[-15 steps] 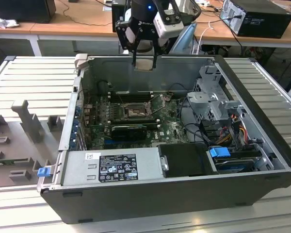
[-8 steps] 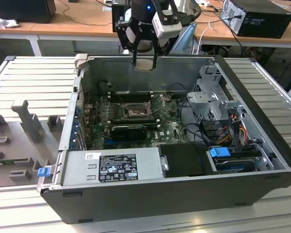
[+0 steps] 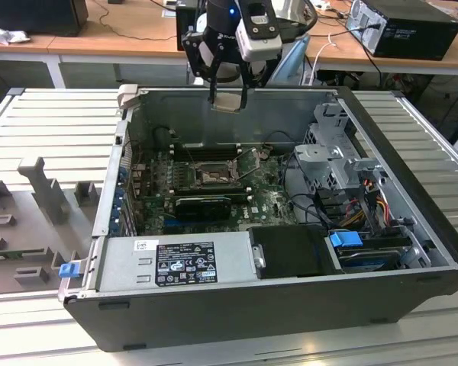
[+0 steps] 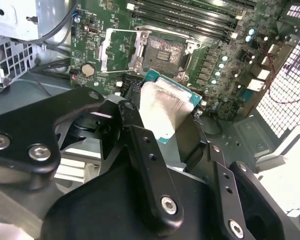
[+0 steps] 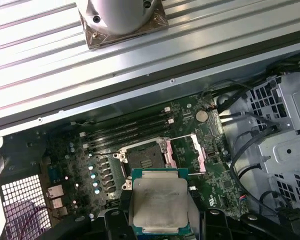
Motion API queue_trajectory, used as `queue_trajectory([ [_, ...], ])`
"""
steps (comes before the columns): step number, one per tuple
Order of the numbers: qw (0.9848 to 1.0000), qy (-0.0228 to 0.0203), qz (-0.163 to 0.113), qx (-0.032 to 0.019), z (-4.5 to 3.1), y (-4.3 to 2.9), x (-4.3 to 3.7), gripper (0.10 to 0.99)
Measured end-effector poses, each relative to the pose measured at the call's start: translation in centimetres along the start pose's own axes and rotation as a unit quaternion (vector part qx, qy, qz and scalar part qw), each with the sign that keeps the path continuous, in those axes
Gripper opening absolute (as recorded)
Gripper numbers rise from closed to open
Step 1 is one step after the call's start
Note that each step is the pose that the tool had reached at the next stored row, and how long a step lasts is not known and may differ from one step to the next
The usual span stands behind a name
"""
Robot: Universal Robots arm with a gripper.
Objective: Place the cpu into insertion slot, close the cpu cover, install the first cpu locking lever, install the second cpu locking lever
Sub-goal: 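Place the cpu into insertion slot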
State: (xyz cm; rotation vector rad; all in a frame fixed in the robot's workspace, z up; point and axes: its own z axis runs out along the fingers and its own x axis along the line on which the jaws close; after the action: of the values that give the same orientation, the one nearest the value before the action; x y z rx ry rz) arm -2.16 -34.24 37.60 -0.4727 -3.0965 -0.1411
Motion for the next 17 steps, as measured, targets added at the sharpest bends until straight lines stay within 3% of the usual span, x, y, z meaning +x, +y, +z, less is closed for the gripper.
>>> queue_trajectory([
  [7, 0.9997, -0.0023, 0.026, -0.0005, 0.0, 0.0, 0.0, 0.525],
  [17, 0.9972, -0.0066, 0.074, -0.0014, 0.0, 0.0, 0.0, 0.525],
])
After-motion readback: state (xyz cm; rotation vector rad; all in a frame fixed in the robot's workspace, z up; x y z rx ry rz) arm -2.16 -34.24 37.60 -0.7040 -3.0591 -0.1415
